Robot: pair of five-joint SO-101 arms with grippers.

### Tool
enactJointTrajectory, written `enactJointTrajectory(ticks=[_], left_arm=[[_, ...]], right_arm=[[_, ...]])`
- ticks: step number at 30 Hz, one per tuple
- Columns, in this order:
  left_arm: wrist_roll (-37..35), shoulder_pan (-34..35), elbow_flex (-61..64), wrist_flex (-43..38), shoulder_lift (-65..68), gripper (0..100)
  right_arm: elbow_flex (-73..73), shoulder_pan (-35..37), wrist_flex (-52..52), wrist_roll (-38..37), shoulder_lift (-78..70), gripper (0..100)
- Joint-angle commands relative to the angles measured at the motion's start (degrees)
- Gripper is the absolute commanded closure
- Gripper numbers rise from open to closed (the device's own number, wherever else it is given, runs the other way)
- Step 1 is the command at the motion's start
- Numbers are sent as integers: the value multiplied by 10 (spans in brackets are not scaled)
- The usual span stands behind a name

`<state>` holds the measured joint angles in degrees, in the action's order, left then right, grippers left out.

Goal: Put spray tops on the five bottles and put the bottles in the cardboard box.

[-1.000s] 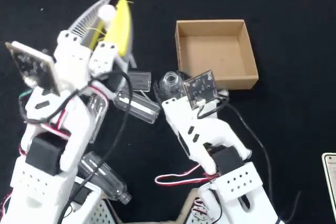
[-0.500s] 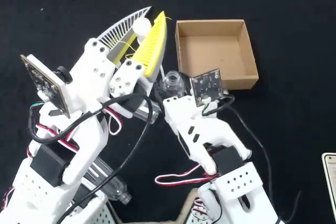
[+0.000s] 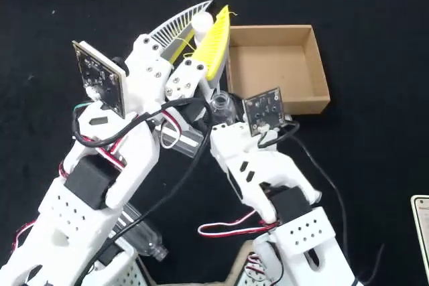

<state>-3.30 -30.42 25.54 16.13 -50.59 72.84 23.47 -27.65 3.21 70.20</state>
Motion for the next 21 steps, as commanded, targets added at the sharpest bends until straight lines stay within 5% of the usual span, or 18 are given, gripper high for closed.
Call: enactJointTrajectory(ticks=[1,21], left_arm=[[-4,-8,-9,-13,2,970],[-4,-3,80,-14,-4,970]], right_arm=[[-23,9,-4,2,19,949],[-21,7,-4,2,19,949]])
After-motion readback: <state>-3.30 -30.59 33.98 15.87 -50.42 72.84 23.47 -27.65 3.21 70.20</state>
